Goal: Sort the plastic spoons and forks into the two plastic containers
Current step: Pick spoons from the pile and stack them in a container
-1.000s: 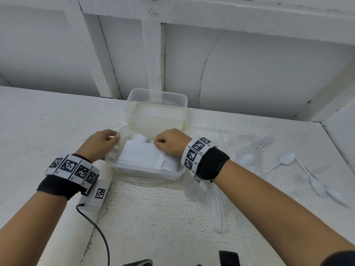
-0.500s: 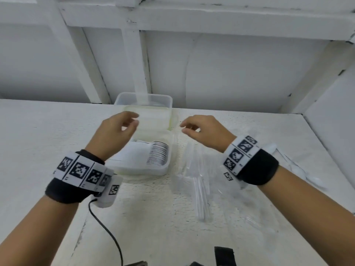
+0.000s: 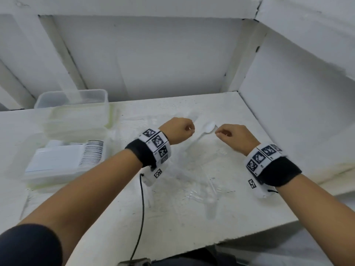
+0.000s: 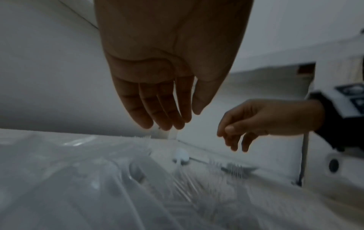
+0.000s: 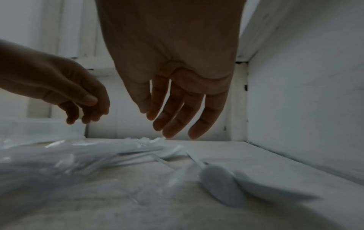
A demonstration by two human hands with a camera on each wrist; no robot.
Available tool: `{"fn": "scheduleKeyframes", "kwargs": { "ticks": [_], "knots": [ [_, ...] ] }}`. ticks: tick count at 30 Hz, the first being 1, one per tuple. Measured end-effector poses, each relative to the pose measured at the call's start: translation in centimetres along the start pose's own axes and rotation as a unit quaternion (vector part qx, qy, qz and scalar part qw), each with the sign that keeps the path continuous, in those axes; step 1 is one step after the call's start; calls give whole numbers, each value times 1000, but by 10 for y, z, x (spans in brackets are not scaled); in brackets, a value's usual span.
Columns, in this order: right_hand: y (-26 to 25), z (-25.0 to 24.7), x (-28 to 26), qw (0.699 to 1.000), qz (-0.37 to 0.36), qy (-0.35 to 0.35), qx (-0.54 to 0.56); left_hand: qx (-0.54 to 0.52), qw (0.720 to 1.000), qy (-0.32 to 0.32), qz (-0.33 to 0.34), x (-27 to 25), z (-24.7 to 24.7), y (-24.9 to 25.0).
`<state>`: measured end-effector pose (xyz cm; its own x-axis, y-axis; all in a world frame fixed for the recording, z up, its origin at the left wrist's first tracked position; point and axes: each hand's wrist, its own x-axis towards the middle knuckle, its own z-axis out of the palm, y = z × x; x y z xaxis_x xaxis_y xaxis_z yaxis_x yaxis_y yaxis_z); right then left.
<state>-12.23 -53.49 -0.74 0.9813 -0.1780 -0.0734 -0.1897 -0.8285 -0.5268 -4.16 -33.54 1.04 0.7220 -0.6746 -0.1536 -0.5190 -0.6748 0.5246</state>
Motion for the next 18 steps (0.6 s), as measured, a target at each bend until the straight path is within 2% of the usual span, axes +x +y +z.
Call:
{"fn": "scheduleKeyframes", "kwargs": {
  "ticks": [5,11,14,18],
  "knots": [
    [34,-4,-2,995,88,26,-30,106,992,-63,-12,37,31,10],
    [43,-3,3,982,171,62,-41,203,972,-115,-40,56,48,12],
    [45,-2,7,978,195,51,-47,187,974,-113,-65,60,48,9],
    [44,-6,13,969,237,39,-57,103,987,-94,-79,61,45,4]
  ]
}}
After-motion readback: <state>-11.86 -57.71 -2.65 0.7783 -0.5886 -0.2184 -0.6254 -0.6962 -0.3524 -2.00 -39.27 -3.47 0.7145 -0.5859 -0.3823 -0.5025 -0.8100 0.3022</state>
